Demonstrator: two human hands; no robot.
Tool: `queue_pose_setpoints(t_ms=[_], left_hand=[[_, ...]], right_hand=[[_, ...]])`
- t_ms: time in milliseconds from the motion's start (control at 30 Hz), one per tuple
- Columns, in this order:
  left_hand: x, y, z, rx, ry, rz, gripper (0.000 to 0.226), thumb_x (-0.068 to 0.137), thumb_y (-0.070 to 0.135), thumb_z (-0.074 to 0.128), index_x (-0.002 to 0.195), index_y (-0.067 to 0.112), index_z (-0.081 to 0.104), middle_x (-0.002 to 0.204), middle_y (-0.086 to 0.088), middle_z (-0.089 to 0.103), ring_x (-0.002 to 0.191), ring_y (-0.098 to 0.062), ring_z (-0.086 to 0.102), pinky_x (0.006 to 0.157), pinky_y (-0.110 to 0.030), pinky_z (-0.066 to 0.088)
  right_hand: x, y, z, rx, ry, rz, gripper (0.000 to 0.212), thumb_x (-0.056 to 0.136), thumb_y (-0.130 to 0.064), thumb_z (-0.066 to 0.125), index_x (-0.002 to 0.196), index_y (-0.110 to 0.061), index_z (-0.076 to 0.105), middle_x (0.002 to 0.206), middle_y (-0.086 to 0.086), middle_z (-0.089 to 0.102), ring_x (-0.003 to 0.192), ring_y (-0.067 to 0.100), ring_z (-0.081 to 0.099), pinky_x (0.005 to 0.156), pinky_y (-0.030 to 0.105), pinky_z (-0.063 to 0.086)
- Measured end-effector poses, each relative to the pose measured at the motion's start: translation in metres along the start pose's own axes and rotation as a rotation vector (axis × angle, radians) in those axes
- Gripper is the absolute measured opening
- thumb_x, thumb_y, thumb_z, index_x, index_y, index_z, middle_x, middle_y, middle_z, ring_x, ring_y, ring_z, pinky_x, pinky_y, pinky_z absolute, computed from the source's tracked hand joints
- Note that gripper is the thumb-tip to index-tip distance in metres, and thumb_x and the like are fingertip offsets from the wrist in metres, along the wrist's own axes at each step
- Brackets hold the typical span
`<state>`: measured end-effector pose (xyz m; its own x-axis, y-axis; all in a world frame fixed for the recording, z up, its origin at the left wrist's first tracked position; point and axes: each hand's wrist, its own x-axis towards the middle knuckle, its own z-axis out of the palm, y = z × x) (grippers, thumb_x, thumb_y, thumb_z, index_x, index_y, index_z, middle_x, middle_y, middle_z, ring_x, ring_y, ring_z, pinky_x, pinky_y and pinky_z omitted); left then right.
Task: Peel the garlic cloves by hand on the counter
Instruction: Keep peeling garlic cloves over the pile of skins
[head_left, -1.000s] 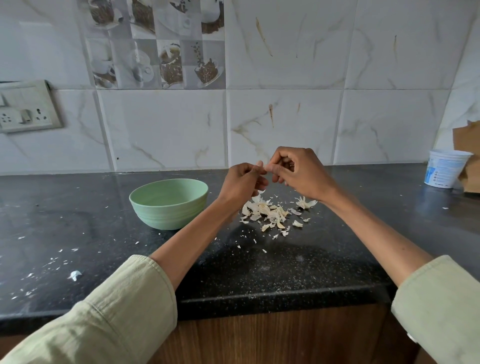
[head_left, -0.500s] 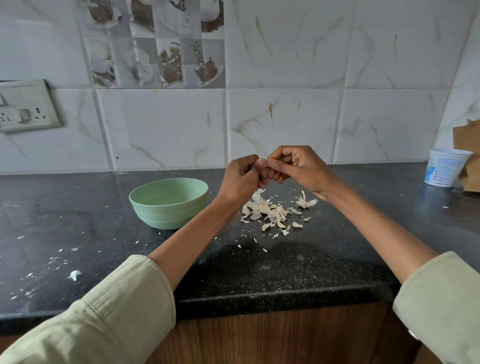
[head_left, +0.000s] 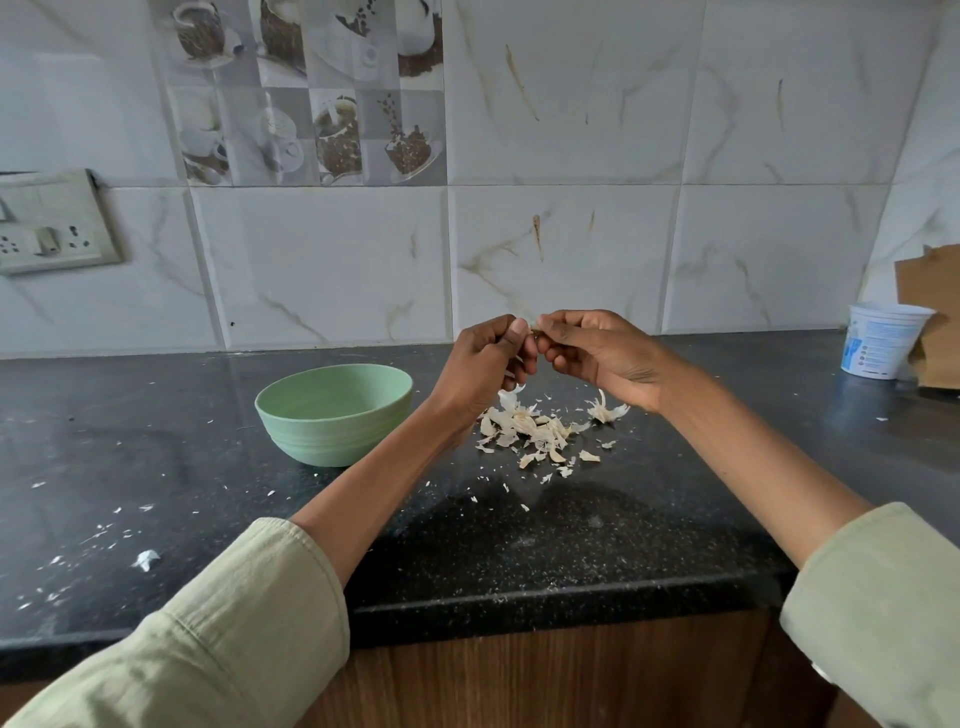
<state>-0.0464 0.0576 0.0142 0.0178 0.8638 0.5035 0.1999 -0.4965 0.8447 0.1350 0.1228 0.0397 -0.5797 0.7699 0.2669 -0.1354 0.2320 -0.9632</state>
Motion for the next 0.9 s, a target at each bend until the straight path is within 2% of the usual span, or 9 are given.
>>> queue_pose_setpoints(t_ms=[133,233,367,433,533,667,800,900], left_hand=[[-0.001,-0.001,0.002,0.088,-0.006,-0.026,0.037,0.113,0.024,0.048,0.083,0.011,0.066,0.069,0.000,0.066,0.060,-0.009,0.056,0.059,-0.022,0.044],[-0.001,-0.003,0.003,0.207,-0.014,-0.046,0.024,0.105,0.020,0.058,0.087,0.010,0.071,0.074,-0.001,0.073,0.063,-0.012,0.062,0.061,-0.025,0.047],[-0.003,-0.007,0.006,0.505,0.034,-0.005,0.017,0.086,0.038,0.058,0.088,0.029,0.072,0.080,0.014,0.075,0.080,-0.011,0.070,0.079,-0.038,0.059],[-0.003,-0.007,0.006,0.568,0.084,0.007,0.015,0.086,0.041,0.060,0.093,0.031,0.069,0.085,0.017,0.072,0.084,-0.009,0.069,0.082,-0.039,0.059],[-0.001,-0.008,0.004,0.455,0.146,0.046,0.014,0.095,0.040,0.067,0.101,0.027,0.068,0.090,0.013,0.072,0.081,-0.009,0.069,0.076,-0.041,0.062],[0.003,-0.009,0.000,0.324,0.184,0.066,0.009,0.100,0.026,0.071,0.101,0.017,0.072,0.086,0.000,0.077,0.074,-0.015,0.074,0.073,-0.040,0.063],[0.004,-0.010,-0.003,0.239,0.239,0.059,0.005,0.098,0.014,0.074,0.097,0.010,0.077,0.081,-0.002,0.079,0.073,-0.015,0.075,0.064,-0.025,0.058],[0.003,-0.008,-0.005,0.116,0.236,0.021,0.007,0.096,0.012,0.077,0.098,0.006,0.080,0.081,-0.003,0.080,0.074,-0.014,0.076,0.065,-0.020,0.057]], right_hand=[[0.000,-0.001,-0.001,0.122,0.024,0.009,0.017,0.103,-0.017,0.064,0.110,-0.003,0.072,0.088,0.002,0.070,0.076,0.007,0.063,0.069,0.016,0.057],[0.001,-0.001,-0.003,0.132,0.059,0.033,0.021,0.103,-0.020,0.065,0.113,-0.003,0.072,0.085,0.000,0.070,0.075,0.006,0.062,0.068,0.015,0.057],[0.001,0.004,-0.005,0.025,0.092,0.069,0.021,0.101,-0.020,0.069,0.113,-0.004,0.075,0.084,0.000,0.071,0.070,0.004,0.061,0.064,0.014,0.056],[0.003,0.007,-0.006,-0.030,0.106,0.066,0.016,0.099,-0.018,0.071,0.108,-0.005,0.077,0.085,0.002,0.073,0.069,0.004,0.061,0.064,0.014,0.056],[0.005,0.009,-0.007,-0.133,0.162,0.029,0.019,0.096,-0.018,0.075,0.107,-0.003,0.077,0.090,0.006,0.077,0.072,0.007,0.065,0.067,0.016,0.057],[0.007,0.012,-0.006,-0.270,0.187,-0.020,0.029,0.092,-0.020,0.079,0.110,0.002,0.076,0.092,0.012,0.080,0.077,0.011,0.073,0.069,0.018,0.059],[0.005,0.010,-0.005,-0.264,0.134,-0.059,0.029,0.089,-0.009,0.081,0.113,0.005,0.073,0.101,0.018,0.080,0.088,0.018,0.077,0.077,0.022,0.062],[0.004,0.009,-0.003,-0.260,0.152,-0.092,0.030,0.084,-0.003,0.084,0.112,0.004,0.074,0.098,0.017,0.080,0.089,0.017,0.076,0.079,0.023,0.062]])
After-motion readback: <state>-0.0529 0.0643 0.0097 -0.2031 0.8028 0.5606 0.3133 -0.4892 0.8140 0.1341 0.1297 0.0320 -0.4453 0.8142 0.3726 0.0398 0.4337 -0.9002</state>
